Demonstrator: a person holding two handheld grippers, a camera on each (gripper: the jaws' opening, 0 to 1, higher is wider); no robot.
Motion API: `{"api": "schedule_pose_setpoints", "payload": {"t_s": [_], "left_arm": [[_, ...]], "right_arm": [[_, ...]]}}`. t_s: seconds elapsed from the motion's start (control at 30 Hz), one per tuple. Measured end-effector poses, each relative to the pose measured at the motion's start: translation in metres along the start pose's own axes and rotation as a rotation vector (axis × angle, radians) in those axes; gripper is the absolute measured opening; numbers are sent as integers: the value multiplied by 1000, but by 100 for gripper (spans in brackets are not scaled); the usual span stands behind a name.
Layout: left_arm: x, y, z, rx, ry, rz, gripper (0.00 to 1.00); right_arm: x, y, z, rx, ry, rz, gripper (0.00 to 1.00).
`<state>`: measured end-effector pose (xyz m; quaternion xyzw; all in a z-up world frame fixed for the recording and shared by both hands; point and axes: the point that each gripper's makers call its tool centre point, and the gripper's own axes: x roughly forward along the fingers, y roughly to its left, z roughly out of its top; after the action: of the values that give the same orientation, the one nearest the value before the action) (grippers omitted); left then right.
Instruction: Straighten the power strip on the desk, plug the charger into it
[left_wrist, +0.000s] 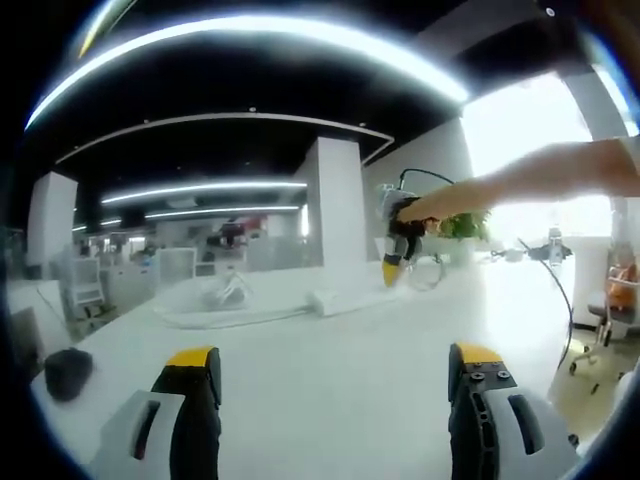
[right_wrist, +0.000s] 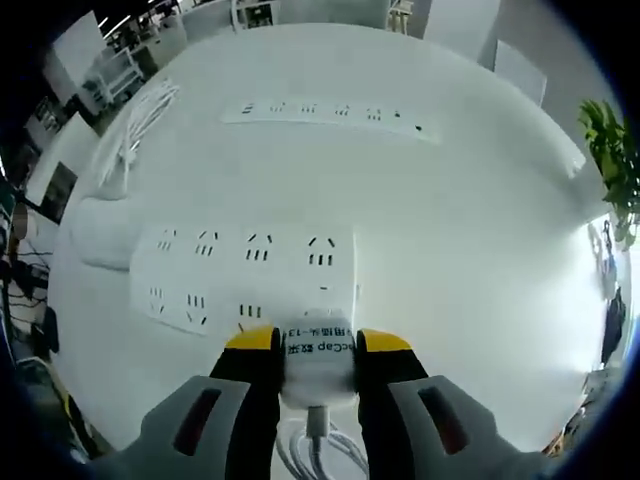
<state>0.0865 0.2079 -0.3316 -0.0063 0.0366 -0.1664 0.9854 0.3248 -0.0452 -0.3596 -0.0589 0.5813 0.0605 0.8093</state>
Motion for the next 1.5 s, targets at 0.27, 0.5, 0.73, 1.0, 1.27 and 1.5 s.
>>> {"api": "schedule_pose_setpoints", "payload": {"t_s": [0.27, 0.5, 0.73, 1.0, 1.27, 1.5], "left_arm": [[-2, 7, -4, -3, 11, 17, 97], [0, 5, -5, -2, 11, 10, 97], [-2, 5, -3, -3, 7, 11, 97], [-1, 4, -3, -1, 7, 8, 97], [1, 0, -2, 2, 6, -4, 97], [1, 0, -3, 2, 5, -5, 97]], "right_arm": [[0, 0, 8, -75, -54, 39, 28], [-6, 8, 15, -298, -134, 85, 35], [-20, 22, 25, -589, -319, 107, 59], [-33, 33, 25, -1098, -519, -81, 56], [-25, 22, 28, -1353, -523, -197, 63], [-20, 12, 21, -1511, -516, -296, 51]]}}
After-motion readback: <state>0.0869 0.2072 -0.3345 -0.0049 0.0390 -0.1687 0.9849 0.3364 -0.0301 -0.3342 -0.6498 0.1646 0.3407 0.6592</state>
